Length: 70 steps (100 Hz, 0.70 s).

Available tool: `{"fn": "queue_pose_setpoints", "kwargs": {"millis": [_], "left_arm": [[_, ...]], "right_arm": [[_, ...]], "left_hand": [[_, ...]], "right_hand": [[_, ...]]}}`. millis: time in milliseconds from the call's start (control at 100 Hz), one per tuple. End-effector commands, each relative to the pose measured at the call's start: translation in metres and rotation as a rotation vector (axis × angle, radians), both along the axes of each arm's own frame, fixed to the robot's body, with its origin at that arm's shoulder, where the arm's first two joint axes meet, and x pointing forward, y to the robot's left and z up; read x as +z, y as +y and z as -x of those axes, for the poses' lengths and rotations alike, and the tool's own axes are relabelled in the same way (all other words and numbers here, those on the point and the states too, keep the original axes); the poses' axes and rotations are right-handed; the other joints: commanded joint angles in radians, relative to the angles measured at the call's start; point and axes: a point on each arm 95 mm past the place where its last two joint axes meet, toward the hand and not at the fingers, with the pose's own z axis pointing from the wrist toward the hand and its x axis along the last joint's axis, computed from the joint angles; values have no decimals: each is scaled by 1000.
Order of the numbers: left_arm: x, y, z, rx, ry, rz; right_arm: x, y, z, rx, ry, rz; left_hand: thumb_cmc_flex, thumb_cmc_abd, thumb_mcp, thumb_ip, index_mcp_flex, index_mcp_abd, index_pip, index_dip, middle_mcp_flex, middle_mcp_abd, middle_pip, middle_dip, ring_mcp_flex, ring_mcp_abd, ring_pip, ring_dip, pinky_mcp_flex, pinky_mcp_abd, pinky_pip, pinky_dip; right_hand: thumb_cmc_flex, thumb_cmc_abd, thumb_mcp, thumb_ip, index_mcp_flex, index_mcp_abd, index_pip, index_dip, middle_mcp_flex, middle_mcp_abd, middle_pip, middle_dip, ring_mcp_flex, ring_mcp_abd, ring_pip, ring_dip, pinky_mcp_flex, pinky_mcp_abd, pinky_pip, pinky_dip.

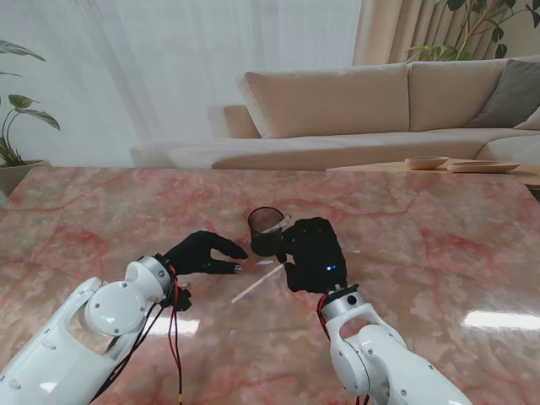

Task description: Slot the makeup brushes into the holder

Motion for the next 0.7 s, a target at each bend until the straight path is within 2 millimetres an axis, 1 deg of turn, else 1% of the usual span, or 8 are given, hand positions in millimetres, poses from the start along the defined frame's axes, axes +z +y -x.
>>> {"fn": "queue_pose_setpoints", "kwargs": {"millis": [0,60,260,350,500,690], "left_arm": [[4,-6,-1,-19,-4,-8],[5,-9,-2,-29,5,-13],[1,-18,-3,-56,22,-48],[-2,-22,-4,-62,39,-53],[-5,-26,-4,-75,55,-59],[-8,-31,-3,-84,56,-64]], "right_arm": [[3,0,-2,10,-4,11],[5,1,-3,19,-12,15],[9,2,-4,39,-32,17],[11,3,-4,50,-45,23],[14,4,-3,65,-60,31],[16,6,-2,78,-76,31]], "left_hand": [[-57,-42,25,-31,32,-9,-12,-18,34,-17,18,14,31,0,30,20,0,10,37,-9],[-59,-45,31,-33,40,-12,-12,-18,41,-17,19,14,37,-1,33,21,1,12,41,-11],[-71,-47,35,-38,24,-7,-26,-25,23,-16,10,12,22,2,26,18,-7,13,41,-21],[-67,-50,37,-38,30,-3,-22,-23,29,-13,14,13,27,2,30,20,-4,14,44,-23],[-63,-54,46,-37,47,8,-14,-21,51,-4,23,16,48,17,51,30,1,20,54,-24],[-55,-60,54,-37,56,-2,-10,-20,62,-8,28,18,55,17,65,36,4,23,61,-28]], "right_hand": [[35,52,24,37,87,-50,106,71,-8,-7,-11,21,0,-21,-3,9,-17,-18,2,13],[34,53,22,38,88,-50,104,73,-8,-8,-11,23,-1,-22,-4,10,-17,-17,1,12],[33,55,21,39,88,-52,100,77,-8,-9,-13,28,-2,-20,-4,11,-19,-18,-2,11],[32,57,20,40,87,-56,97,79,-8,-8,-14,30,-2,-20,-5,12,-18,-18,-2,11],[32,57,19,41,87,-56,95,81,-7,-10,-17,31,-1,-20,-5,13,-18,-18,-2,11],[30,59,17,42,88,-60,93,85,-4,-10,-18,34,1,-20,-5,13,-17,-15,-2,11]]}}
